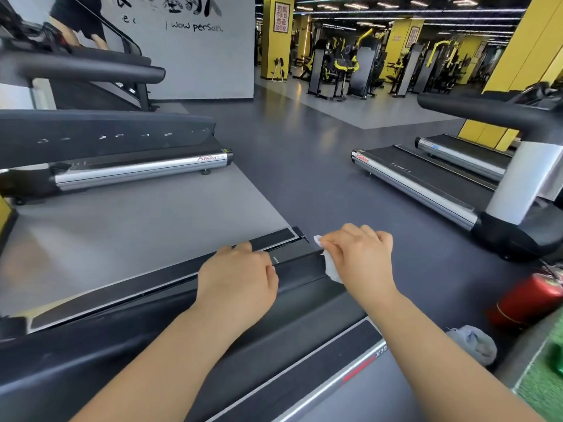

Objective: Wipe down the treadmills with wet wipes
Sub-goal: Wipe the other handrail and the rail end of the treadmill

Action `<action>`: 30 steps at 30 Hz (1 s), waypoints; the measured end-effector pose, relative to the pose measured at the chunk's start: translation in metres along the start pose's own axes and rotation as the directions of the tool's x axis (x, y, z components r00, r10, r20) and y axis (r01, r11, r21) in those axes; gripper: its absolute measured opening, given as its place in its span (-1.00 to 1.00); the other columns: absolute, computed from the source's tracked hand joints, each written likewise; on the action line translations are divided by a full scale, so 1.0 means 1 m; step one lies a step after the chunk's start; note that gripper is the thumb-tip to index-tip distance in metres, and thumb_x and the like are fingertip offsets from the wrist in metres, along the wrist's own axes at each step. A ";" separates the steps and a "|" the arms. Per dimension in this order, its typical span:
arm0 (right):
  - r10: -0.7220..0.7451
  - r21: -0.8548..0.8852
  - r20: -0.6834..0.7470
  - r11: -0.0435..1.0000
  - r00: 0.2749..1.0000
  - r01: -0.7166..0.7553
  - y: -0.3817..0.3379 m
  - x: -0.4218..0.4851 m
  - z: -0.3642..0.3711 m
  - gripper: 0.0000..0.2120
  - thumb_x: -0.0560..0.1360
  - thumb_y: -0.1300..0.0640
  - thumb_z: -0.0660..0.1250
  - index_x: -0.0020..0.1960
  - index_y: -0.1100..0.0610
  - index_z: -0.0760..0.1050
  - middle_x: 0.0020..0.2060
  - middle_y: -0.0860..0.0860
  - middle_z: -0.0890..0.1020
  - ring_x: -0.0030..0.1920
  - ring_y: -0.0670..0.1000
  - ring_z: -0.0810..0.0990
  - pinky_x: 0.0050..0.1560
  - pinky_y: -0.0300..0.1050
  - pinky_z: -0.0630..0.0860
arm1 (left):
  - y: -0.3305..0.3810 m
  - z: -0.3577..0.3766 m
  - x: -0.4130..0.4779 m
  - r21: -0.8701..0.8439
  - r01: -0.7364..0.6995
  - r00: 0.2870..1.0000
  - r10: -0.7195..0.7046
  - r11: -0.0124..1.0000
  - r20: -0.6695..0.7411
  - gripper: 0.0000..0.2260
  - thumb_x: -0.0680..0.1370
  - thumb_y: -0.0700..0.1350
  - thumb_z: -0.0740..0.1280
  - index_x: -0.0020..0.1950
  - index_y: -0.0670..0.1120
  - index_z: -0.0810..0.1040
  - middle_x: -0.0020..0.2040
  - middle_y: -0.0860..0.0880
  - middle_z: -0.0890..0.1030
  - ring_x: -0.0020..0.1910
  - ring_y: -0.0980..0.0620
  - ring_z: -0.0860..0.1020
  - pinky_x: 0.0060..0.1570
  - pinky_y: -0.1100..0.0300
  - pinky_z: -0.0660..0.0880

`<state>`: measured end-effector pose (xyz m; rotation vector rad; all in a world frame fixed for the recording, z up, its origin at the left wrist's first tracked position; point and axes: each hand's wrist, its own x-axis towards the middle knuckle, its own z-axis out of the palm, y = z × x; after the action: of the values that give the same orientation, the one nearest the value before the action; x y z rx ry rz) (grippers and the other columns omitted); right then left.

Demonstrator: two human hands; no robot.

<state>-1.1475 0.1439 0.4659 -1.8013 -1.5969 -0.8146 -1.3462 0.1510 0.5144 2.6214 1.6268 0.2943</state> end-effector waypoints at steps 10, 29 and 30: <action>-0.119 0.091 -0.171 0.987 0.978 0.136 -0.016 -0.035 0.008 -0.86 0.39 0.17 0.40 -0.21 -0.05 0.50 -0.43 -0.06 0.41 -0.41 0.08 0.39 -0.18 -0.05 0.25 | 0.003 -0.005 0.006 0.024 0.037 0.999 -0.037 0.999 0.021 -0.67 0.63 0.04 0.02 0.12 0.06 0.57 -0.05 0.04 0.46 0.02 -0.02 0.49 -0.15 0.22 0.36; -0.010 0.179 -0.137 0.983 0.991 0.035 0.014 -0.048 0.010 -0.88 0.51 0.12 0.24 -0.15 -0.02 0.54 -0.39 -0.07 0.52 -0.32 0.07 0.43 -0.15 -0.07 0.24 | 0.028 0.014 0.013 -0.144 -0.065 0.997 0.071 0.988 0.035 -0.64 0.63 0.08 0.03 0.42 0.14 0.33 0.22 0.07 0.39 0.20 0.06 0.38 0.04 0.26 0.33; 0.029 0.147 -0.112 0.989 0.993 -0.012 0.024 -0.047 0.011 -0.85 0.51 0.12 0.23 -0.18 -0.01 0.55 -0.39 -0.07 0.52 -0.33 0.09 0.43 -0.17 -0.07 0.22 | 0.028 0.013 0.014 -0.141 -0.062 0.997 0.068 0.988 0.036 -0.65 0.63 0.08 0.03 0.40 0.14 0.36 0.20 0.06 0.40 0.18 0.05 0.39 0.03 0.25 0.34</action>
<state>-1.1277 0.1199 0.4223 -1.6366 -1.5213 -0.7566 -1.3128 0.1515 0.5072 2.5618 1.4542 0.3422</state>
